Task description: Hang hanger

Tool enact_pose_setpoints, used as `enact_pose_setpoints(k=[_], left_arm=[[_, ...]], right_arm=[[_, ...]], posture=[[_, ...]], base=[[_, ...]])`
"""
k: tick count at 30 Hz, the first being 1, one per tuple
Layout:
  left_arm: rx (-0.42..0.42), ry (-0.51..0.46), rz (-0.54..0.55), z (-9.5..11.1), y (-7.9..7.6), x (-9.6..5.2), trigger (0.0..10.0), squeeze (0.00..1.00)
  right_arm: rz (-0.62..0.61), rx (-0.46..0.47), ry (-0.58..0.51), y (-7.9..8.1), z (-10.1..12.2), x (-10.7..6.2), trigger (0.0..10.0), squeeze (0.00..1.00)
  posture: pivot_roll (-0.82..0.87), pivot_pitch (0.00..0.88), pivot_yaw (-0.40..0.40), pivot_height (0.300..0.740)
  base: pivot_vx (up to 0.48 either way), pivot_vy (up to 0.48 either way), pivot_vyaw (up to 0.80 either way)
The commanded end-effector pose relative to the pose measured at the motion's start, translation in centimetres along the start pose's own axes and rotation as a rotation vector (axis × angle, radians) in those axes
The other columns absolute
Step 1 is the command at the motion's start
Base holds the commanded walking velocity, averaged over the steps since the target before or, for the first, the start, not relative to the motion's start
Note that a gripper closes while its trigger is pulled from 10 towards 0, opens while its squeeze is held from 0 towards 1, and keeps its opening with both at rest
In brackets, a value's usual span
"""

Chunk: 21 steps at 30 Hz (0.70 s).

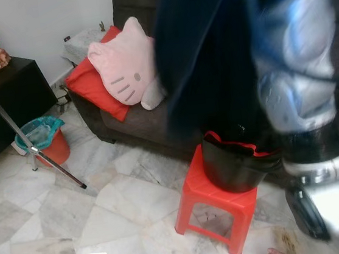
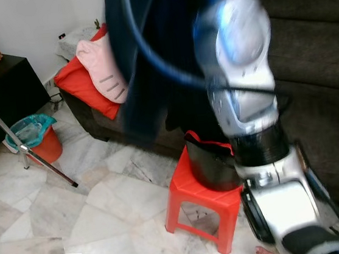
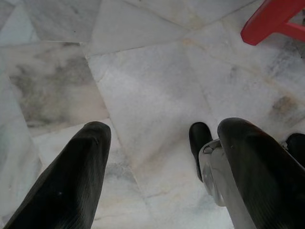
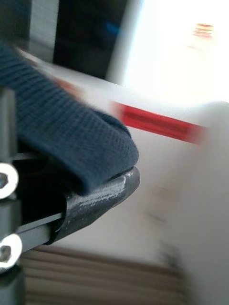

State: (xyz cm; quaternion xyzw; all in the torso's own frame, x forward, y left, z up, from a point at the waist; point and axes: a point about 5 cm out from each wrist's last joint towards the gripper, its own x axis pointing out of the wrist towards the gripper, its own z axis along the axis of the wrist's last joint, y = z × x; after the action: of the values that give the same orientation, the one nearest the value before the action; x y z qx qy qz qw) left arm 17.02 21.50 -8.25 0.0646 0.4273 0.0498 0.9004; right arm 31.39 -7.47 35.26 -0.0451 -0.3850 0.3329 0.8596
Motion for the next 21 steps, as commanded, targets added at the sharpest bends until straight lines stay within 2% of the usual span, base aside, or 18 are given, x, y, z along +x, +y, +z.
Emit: enact_pose_setpoints(k=[1,3,4,8,9,10,11,13,15,19,20,21], left_arm=[[-0.002,0.026,0.007,-0.7,0.3,-0.2,10.0,0.00],[-0.002,0.025,0.007,-0.7,0.3,-0.2,10.0,0.00],[0.000,0.025,0.008,-0.7,0.4,-0.2,10.0,0.00],[0.004,0.024,0.008,-0.6,0.5,-0.2,10.0,0.00],[0.004,0.024,0.008,-0.6,0.5,-0.2,10.0,0.00],[0.006,0.024,0.008,-0.6,0.5,-0.2,10.0,0.00],[0.008,0.023,0.006,-0.5,0.6,-0.1,10.0,0.00],[0.011,0.026,0.000,-0.4,0.6,-0.1,10.0,0.00],[0.017,0.026,-0.006,-0.3,0.5,0.0,10.0,0.00],[0.020,0.026,-0.012,-0.3,0.5,0.0,10.0,0.00],[0.020,0.025,-0.014,-0.2,0.5,0.0,10.0,0.00],[0.019,0.022,-0.015,-0.2,0.4,0.0,10.0,0.00]], right_arm=[[0.062,0.042,0.200,0.8,-3.5,-1.7,10.0,0.00],[0.073,0.062,0.297,1.3,-5.5,-3.2,10.0,0.00],[0.098,0.077,0.362,1.8,-6.8,-4.5,10.0,0.00],[0.142,0.118,0.525,3.1,-9.8,-7.9,10.0,0.00],[0.142,0.118,0.525,3.1,-9.8,-7.9,10.0,0.00],[0.108,0.136,0.596,3.1,-11.1,-9.2,10.0,0.00],[-0.012,0.152,0.760,2.7,-14.0,-11.9,10.0,0.00],[-0.154,0.167,0.885,2.2,-16.4,-14.5,10.0,0.00],[-0.261,0.140,1.002,2.1,-18.4,-17.4,10.0,0.00],[-0.369,0.151,1.131,2.8,-20.1,-21.1,10.0,0.00],[-0.385,0.154,1.165,3.2,-20.5,-22.1,10.0,0.00],[-0.420,0.203,1.206,4.3,-21.1,-23.8,10.0,0.00]], posture=[[-0.08,0.000,0.024,0.740],[-0.08,0.000,0.025,0.740],[-0.08,0.000,0.029,0.740],[-0.08,0.000,0.034,0.740],[-0.08,0.000,0.034,0.740],[-0.08,0.000,0.035,0.740],[-0.08,0.000,0.040,0.740],[-0.08,0.000,0.042,0.740],[-0.07,0.000,0.040,0.740],[-0.06,0.000,0.039,0.740],[-0.06,0.000,0.040,0.740],[-0.05,0.000,0.039,0.740]], base=[[0.000,0.000,0.00],[0.000,0.000,0.00],[0.000,0.000,0.00],[0.000,0.000,0.00],[0.000,0.000,0.00],[0.000,0.000,0.00],[0.000,0.000,0.00],[0.000,0.000,0.00],[0.000,0.000,0.00],[0.000,0.000,0.00],[0.000,0.000,0.00],[0.000,0.000,0.00]])
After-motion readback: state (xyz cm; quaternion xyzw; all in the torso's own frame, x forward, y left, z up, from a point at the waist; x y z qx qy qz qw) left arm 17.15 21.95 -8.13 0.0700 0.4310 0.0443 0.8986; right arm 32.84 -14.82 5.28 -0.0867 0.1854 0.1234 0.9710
